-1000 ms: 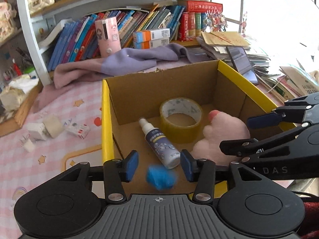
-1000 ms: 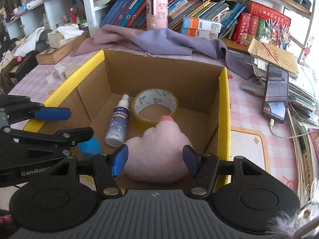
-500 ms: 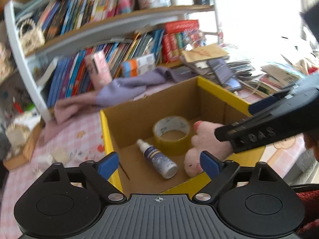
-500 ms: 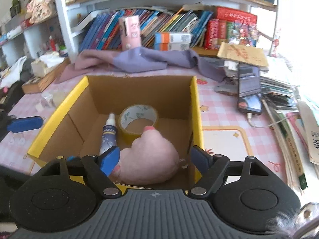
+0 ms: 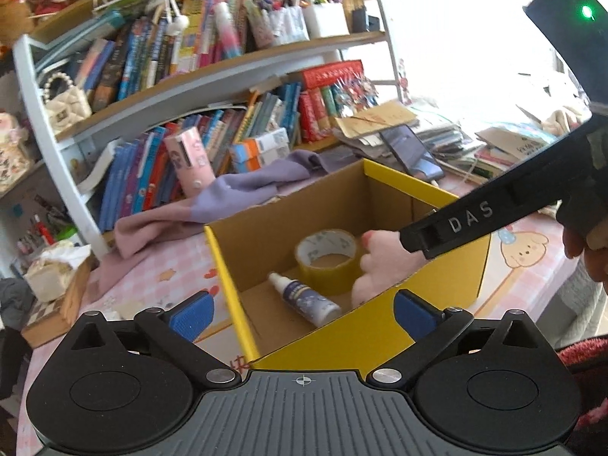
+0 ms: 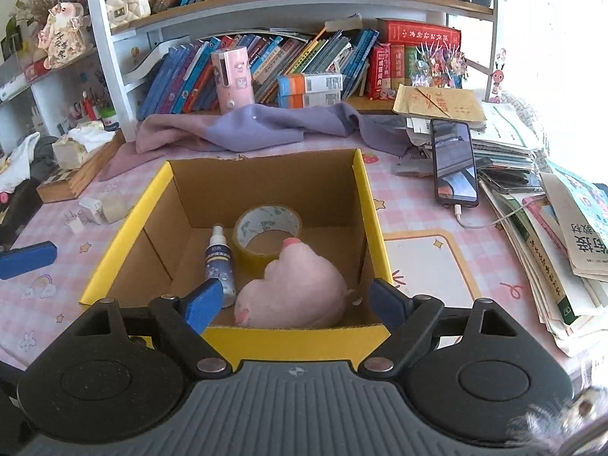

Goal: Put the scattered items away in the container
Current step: 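Raise both open tools up and away from the yellow box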

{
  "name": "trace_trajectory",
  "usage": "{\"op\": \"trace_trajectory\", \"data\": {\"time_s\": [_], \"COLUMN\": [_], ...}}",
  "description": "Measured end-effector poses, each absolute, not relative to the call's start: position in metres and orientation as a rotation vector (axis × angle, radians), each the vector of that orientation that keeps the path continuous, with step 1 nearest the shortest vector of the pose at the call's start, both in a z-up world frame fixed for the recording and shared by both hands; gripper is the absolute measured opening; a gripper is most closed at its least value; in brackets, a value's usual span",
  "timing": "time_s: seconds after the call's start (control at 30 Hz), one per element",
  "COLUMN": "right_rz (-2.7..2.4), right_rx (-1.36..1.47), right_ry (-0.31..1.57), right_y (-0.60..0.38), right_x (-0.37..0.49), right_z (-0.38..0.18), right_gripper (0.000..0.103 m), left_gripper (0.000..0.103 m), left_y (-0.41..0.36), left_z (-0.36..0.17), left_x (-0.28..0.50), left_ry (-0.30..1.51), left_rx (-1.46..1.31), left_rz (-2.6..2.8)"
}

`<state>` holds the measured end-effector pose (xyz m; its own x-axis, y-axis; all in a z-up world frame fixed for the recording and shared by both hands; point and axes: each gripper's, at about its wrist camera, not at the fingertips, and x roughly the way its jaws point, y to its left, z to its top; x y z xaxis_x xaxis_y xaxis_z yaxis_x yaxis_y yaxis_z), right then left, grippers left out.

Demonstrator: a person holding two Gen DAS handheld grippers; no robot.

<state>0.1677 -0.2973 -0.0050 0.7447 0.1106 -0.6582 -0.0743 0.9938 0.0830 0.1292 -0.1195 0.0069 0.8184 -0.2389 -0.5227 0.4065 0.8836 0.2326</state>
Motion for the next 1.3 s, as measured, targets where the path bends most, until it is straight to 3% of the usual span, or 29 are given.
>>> {"op": "trace_trajectory", "data": {"time_s": [0.73, 1.3], "right_rz": [-0.033, -0.061], "right_rx": [0.060, 0.084], "right_ry": [0.697, 0.743], "right_y": [-0.252, -0.191], "right_x": [0.071, -0.007], "right_z": [0.002, -0.016], "right_gripper": [0.083, 0.083], "left_gripper": [0.102, 0.102], "left_y": [-0.054, 0.010], "left_z": [0.013, 0.004], "left_x": [0.062, 0.002], "left_ry": [0.448, 0.500], "left_rx": [0.238, 0.241], "left_rz": [-0.400, -0.418]}}
